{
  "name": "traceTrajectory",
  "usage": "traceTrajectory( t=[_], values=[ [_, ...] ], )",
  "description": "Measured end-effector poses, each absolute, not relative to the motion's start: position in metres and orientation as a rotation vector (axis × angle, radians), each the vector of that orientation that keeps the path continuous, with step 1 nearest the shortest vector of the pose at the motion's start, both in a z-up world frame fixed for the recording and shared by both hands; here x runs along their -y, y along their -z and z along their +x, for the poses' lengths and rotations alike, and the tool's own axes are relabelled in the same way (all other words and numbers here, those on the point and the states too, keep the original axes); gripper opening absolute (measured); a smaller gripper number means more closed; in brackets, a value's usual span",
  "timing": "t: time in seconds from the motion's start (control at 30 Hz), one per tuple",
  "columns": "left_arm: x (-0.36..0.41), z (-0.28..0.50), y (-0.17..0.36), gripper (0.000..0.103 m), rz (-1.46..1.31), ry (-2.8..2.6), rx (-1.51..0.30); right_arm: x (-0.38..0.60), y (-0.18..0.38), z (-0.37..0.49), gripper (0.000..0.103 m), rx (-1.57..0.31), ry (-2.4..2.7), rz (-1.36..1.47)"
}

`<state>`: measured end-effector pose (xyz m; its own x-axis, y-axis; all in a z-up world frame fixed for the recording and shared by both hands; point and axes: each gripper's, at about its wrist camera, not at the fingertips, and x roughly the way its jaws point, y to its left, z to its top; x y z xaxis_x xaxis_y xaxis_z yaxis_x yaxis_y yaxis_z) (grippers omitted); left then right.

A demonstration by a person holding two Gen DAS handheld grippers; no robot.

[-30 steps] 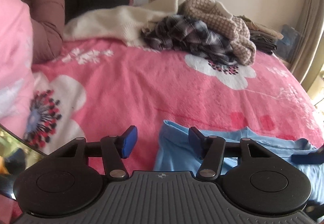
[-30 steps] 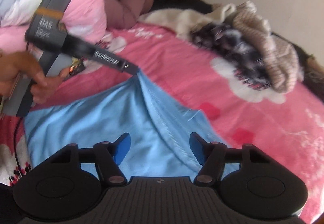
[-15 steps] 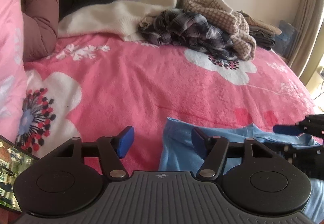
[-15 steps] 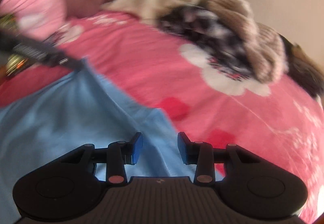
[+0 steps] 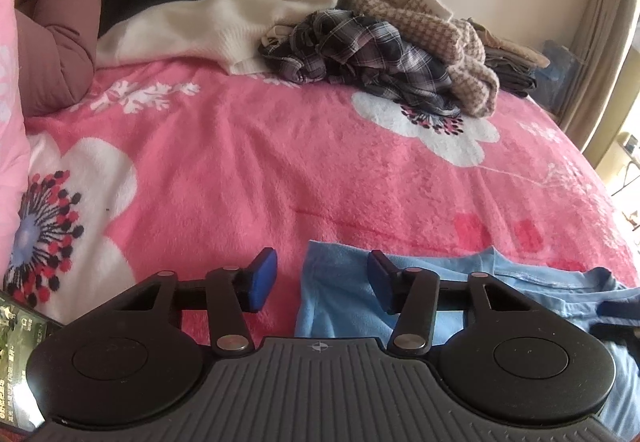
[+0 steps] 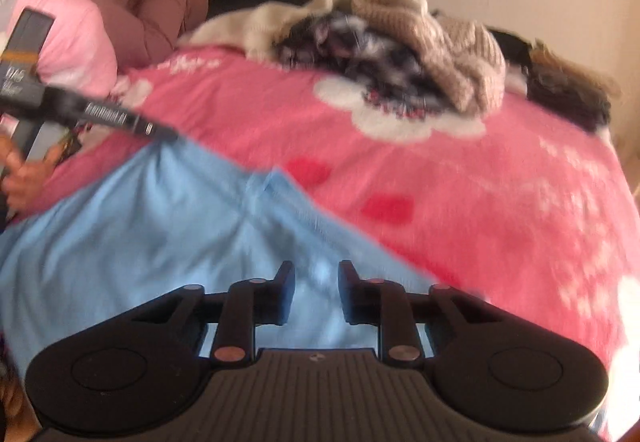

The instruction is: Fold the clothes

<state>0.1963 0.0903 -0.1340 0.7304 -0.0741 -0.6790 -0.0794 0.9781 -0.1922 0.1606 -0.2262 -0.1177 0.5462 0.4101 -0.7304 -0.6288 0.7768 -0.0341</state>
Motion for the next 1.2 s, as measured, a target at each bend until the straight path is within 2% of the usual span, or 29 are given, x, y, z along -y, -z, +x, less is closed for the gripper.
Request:
traceTrajectory(
  t=[0.07,0.23,0.33,0.5,0.63,0.87,1.2],
  values=[
    [-0.089,0.198,0.135,0.047,-0.203,-0.014,-0.757,0.233,0.123,0.161,0.019,-0.804,-0.592,-0.299],
    [-0.088,0.199,0.135,0.047,-0.188,-0.041,-0.760,0.258,0.136,0.184,0.019,-0.846,-0.408,-0.200],
    [-0.090,0.197,0.135,0.048,-0.208,-0.041,-0.761,0.282,0.122,0.193,0.019,-0.826,-0.343,-0.077],
    [-0.097,0.196,0.133,0.048,-0.268,-0.039,-0.766,0.280,0.102,0.184,0.022,-0.794,-0.533,-0.107],
    [-0.100,0.193,0.130,0.048,-0.307,-0.011,-0.758,0.252,0.104,0.187,0.037,-0.800,-0.697,-0.213],
    [-0.100,0.185,0.129,0.048,-0.299,0.074,-0.759,0.200,0.122,0.202,0.037,-0.807,-0.899,-0.468],
    [-0.095,0.180,0.130,0.048,-0.251,0.150,-0.738,0.175,0.131,0.228,0.034,-0.865,-1.017,-0.600]
  ],
)
